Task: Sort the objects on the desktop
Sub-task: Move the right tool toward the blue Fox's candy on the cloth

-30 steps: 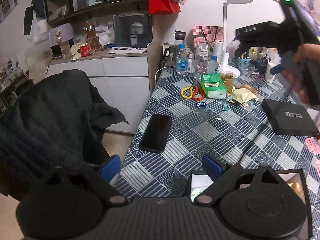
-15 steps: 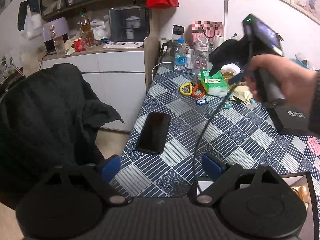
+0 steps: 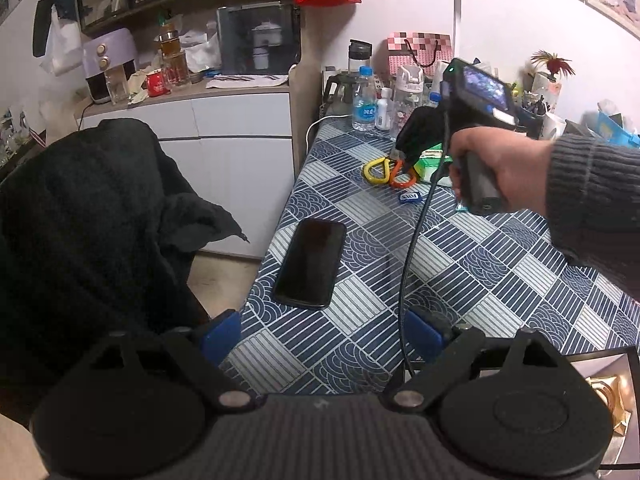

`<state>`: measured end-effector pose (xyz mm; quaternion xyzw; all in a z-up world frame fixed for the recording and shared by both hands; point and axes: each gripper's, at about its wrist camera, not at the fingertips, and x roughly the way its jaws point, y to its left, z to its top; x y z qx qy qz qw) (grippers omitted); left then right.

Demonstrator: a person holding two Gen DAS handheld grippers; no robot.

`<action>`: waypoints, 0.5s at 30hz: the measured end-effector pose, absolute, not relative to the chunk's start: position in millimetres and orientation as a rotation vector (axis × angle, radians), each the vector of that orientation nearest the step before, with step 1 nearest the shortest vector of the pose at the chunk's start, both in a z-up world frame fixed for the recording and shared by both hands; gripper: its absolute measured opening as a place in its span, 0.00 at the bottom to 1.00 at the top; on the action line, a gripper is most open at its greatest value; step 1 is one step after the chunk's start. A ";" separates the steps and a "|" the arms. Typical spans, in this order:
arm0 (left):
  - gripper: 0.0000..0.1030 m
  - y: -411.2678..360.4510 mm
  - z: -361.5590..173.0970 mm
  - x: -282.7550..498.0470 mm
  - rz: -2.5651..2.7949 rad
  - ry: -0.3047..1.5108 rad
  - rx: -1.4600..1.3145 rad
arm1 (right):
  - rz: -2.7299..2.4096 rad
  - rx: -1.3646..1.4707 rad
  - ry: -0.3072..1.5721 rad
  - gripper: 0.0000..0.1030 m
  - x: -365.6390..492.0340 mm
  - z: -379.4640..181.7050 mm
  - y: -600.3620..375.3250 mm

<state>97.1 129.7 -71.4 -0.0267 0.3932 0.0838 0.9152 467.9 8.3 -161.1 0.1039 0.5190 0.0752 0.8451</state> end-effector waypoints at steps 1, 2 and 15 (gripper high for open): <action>1.00 129.2 -72.0 98.0 0.171 0.810 -0.055 | 0.155 0.223 1.100 0.41 471.0 -165.8 9.5; 1.00 129.2 -72.7 98.9 0.171 0.812 -0.056 | 0.150 0.223 1.105 0.41 474.3 -170.2 10.9; 1.00 136.9 -91.6 110.2 0.200 0.857 -0.079 | 0.029 0.228 1.121 0.44 516.5 -218.3 19.3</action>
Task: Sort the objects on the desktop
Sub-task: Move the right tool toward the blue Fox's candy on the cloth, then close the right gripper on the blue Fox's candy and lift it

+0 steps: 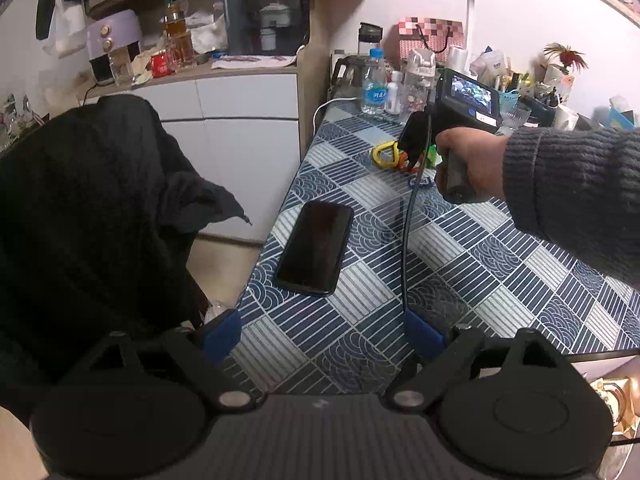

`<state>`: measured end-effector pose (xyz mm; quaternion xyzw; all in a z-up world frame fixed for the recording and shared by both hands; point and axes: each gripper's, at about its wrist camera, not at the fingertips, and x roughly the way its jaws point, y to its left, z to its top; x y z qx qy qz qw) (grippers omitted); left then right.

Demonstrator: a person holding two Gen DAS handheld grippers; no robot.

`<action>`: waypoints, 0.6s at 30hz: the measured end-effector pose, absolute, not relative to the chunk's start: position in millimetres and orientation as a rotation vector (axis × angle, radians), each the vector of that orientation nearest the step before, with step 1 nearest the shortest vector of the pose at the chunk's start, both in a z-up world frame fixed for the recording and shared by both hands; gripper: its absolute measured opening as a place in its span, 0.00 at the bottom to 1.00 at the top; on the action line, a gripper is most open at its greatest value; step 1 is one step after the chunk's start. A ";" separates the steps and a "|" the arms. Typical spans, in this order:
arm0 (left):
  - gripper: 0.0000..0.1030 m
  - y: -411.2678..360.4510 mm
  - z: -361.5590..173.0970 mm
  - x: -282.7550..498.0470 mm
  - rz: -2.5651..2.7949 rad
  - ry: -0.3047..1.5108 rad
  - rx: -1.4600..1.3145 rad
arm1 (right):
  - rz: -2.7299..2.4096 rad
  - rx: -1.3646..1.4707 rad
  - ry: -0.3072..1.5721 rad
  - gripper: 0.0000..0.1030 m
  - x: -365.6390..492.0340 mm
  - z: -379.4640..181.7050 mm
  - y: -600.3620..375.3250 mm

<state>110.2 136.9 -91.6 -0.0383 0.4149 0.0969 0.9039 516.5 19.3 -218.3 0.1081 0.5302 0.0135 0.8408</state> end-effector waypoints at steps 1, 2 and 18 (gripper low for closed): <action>1.00 136.9 -92.6 111.3 0.201 0.859 -0.080 | 0.020 0.242 1.123 0.44 519.3 -221.4 18.6; 1.00 136.5 -93.2 112.2 0.201 0.859 -0.079 | 0.009 0.237 1.121 0.44 521.6 -223.9 19.6; 1.00 128.8 -99.7 119.3 0.192 0.864 -0.061 | 0.028 0.031 1.108 0.50 522.3 -239.9 25.6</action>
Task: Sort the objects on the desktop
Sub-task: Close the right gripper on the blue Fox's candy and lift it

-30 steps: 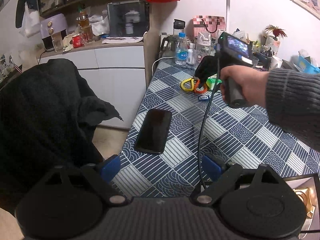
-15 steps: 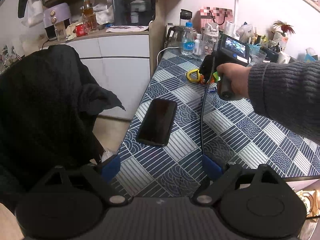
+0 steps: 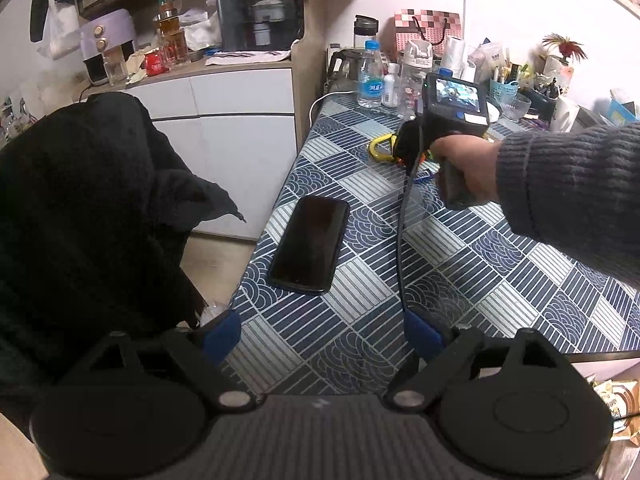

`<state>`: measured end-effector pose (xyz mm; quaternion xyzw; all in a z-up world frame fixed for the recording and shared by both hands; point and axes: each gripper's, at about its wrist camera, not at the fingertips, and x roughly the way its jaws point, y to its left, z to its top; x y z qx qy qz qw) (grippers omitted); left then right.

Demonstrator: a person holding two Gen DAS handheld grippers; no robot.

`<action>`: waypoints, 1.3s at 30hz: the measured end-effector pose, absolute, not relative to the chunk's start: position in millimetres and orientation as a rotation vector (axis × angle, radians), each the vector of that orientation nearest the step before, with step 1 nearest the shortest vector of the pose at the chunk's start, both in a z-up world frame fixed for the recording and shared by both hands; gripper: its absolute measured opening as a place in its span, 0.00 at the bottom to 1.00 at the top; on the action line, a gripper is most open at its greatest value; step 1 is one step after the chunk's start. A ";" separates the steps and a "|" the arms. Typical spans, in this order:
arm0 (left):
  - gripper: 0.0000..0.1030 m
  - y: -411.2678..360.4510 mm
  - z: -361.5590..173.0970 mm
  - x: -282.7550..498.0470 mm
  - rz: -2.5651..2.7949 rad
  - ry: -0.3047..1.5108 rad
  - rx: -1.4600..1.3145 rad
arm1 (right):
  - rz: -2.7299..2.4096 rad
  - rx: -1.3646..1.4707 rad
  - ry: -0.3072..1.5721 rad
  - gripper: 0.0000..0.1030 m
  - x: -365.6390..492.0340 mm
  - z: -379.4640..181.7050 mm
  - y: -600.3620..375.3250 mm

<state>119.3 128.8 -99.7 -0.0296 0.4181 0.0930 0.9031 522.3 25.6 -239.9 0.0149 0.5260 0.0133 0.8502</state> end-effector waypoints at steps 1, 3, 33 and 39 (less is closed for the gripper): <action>1.00 128.4 -99.6 119.3 0.189 0.863 -0.066 | 0.026 0.016 1.108 0.50 520.2 -240.0 22.4; 1.00 127.3 -100.0 118.5 0.184 0.864 -0.069 | 0.011 -0.014 1.098 0.50 515.9 -238.5 13.8; 1.00 122.7 -106.5 123.0 0.176 0.894 -0.077 | 0.049 0.067 1.055 0.15 515.9 -238.8 -7.1; 1.00 120.3 -97.8 117.9 0.167 0.885 -0.075 | 0.041 0.062 1.045 0.15 508.4 -227.1 -12.5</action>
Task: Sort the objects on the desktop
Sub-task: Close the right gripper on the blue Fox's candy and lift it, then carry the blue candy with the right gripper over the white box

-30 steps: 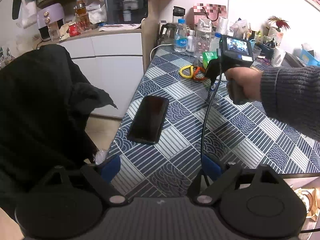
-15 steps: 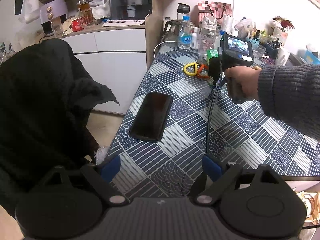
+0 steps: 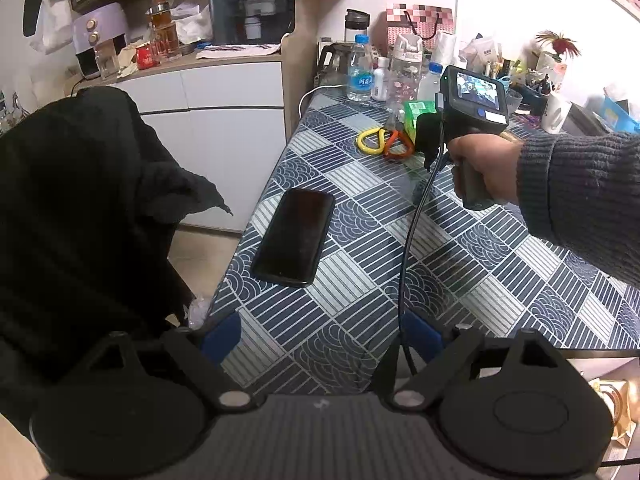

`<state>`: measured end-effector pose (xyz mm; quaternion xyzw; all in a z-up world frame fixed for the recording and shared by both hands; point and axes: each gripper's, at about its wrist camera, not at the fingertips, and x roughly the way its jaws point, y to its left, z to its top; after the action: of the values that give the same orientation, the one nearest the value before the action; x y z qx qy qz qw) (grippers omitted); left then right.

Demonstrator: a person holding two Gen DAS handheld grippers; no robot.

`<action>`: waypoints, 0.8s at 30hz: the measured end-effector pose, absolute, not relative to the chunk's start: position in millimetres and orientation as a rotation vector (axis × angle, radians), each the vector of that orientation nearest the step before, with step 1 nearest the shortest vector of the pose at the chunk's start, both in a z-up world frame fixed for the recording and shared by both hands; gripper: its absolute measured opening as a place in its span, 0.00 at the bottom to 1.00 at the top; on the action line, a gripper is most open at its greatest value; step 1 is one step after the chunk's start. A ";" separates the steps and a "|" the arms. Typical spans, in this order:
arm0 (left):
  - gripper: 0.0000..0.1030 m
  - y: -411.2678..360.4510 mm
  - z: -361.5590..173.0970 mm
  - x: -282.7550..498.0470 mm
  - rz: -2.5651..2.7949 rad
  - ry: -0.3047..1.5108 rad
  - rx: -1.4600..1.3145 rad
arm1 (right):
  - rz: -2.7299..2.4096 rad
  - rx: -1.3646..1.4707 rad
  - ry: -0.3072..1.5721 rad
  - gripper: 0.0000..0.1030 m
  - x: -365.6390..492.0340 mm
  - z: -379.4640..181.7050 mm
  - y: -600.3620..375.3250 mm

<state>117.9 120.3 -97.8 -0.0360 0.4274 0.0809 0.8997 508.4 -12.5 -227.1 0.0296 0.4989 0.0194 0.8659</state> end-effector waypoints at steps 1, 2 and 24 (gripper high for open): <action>1.00 119.5 -96.3 116.7 0.164 0.885 -0.074 | 0.040 0.059 1.042 0.15 506.7 -224.8 -13.4; 1.00 118.5 -94.6 115.1 0.160 0.884 -0.073 | 0.039 0.058 1.040 0.15 504.6 -222.4 -14.7; 1.00 77.9 -36.3 60.6 0.088 0.788 -0.029 | 0.016 0.109 0.970 0.15 435.4 -145.1 -69.2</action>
<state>60.6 77.9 -36.3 -0.0139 0.3835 0.0431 0.9224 435.4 -69.2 -145.2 0.0522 0.4661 0.0077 0.8832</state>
